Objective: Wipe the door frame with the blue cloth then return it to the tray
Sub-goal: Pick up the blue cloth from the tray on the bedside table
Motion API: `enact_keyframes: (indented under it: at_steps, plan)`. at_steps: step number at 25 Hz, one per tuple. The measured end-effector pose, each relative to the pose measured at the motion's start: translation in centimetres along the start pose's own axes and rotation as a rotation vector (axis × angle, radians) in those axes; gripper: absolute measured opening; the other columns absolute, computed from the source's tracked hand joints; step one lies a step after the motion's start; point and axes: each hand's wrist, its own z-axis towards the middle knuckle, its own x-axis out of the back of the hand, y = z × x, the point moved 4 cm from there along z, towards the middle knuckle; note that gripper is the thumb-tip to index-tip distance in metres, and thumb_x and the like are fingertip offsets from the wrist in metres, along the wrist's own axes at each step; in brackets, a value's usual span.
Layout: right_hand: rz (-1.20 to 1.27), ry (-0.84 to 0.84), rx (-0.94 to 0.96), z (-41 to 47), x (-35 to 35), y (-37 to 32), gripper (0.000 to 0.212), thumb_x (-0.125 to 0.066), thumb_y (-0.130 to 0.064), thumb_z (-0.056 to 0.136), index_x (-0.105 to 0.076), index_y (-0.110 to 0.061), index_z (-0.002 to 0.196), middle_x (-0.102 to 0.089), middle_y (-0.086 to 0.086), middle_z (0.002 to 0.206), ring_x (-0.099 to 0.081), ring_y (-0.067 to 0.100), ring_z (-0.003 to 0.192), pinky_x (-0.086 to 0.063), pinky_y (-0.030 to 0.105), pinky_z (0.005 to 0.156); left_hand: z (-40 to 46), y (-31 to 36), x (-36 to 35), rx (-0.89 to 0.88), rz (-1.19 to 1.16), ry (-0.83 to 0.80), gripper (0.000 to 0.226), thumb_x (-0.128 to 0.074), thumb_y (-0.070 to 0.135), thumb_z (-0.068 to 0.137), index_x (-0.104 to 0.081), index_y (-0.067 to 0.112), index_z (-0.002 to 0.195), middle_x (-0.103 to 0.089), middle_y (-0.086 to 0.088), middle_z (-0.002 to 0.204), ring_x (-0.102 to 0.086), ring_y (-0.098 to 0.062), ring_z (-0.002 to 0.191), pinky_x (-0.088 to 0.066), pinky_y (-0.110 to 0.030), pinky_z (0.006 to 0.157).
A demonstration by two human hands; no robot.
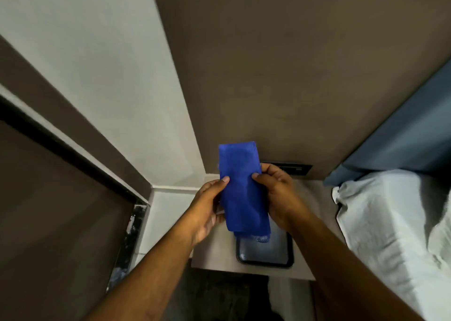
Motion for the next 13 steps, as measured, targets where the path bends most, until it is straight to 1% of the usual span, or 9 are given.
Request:
enact_keyframes:
  at_steps: [1, 3, 4, 6, 9, 11, 13]
  plan:
    - [-0.007, -0.013, 0.037, -1.0, -1.6, -2.2, 0.013, -0.056, -0.013, 0.09, -0.067, -0.018, 0.094, -0.076, 0.004, 0.093, -0.071, 0.022, 0.085, -0.057, 0.03, 0.065, -1.7, 2.1, 0.1, -0.056, -0.001, -0.001, 0.04, -0.069, 0.04, 0.08, -0.064, 0.015, 0.111, -0.075, -0.006, 0.107, -0.072, -0.024, 0.096, -0.058, -0.041, 0.075]
    - [-0.027, -0.068, 0.113, -3.2, -5.0, -6.9, 0.015, -0.055, -0.01, 0.09, -0.067, -0.015, 0.098, -0.075, 0.007, 0.096, -0.071, 0.025, 0.086, -0.056, 0.034, 0.066, -5.9, 7.0, 0.8, -0.199, 0.014, 0.068, 0.033, -0.069, 0.03, 0.082, -0.065, 0.011, 0.109, -0.076, -0.006, 0.099, -0.073, -0.018, 0.084, -0.057, -0.032, 0.069]
    - [-0.034, -0.099, 0.151, -4.6, -7.0, -9.1, 0.016, -0.054, -0.009, 0.09, -0.066, -0.014, 0.099, -0.076, 0.008, 0.096, -0.071, 0.024, 0.085, -0.056, 0.034, 0.066, -8.5, 9.4, 1.4, -0.277, 0.027, 0.13, 0.033, -0.07, 0.024, 0.082, -0.064, 0.01, 0.112, -0.077, -0.006, 0.098, -0.072, -0.018, 0.082, -0.056, -0.031, 0.069]
    - [-0.046, -0.15, 0.233, -6.8, -10.6, -12.8, 0.018, -0.053, -0.007, 0.091, -0.064, -0.014, 0.103, -0.076, 0.007, 0.095, -0.072, 0.023, 0.085, -0.055, 0.031, 0.064, -13.1, 13.8, 2.4, -0.423, 0.066, 0.221, 0.038, -0.071, 0.013, 0.08, -0.061, 0.01, 0.117, -0.077, -0.006, 0.099, -0.073, -0.02, 0.088, -0.055, -0.031, 0.074]
    - [-0.013, -0.255, 0.349, -9.9, -16.5, -17.9, 0.02, -0.052, -0.003, 0.092, -0.059, -0.014, 0.108, -0.076, 0.005, 0.097, -0.073, 0.02, 0.084, -0.056, 0.028, 0.063, -21.2, 19.8, 3.7, -0.63, 0.111, 0.354, 0.041, -0.072, 0.004, 0.078, -0.058, 0.014, 0.116, -0.078, -0.002, 0.092, -0.074, -0.019, 0.084, -0.055, -0.032, 0.068]
    - [-0.013, -0.368, 0.431, -12.8, -21.2, -21.1, 0.022, -0.054, -0.002, 0.092, -0.058, -0.017, 0.107, -0.076, 0.001, 0.095, -0.073, 0.017, 0.083, -0.056, 0.026, 0.061, -27.2, 22.7, 4.9, -0.763, 0.128, 0.45, 0.042, -0.072, 0.001, 0.077, -0.057, 0.014, 0.114, -0.078, -0.004, 0.09, -0.073, -0.019, 0.082, -0.056, -0.031, 0.069]
    - [0.001, -0.473, 0.489, -15.9, -26.2, -23.1, 0.024, -0.055, -0.004, 0.091, -0.058, -0.025, 0.104, -0.076, -0.004, 0.093, -0.073, 0.014, 0.081, -0.057, 0.025, 0.06, -34.2, 25.4, 6.4, -0.901, 0.183, 0.583, 0.042, -0.071, -0.003, 0.077, -0.056, 0.014, 0.112, -0.077, -0.001, 0.082, -0.072, -0.015, 0.077, -0.056, -0.026, 0.066]
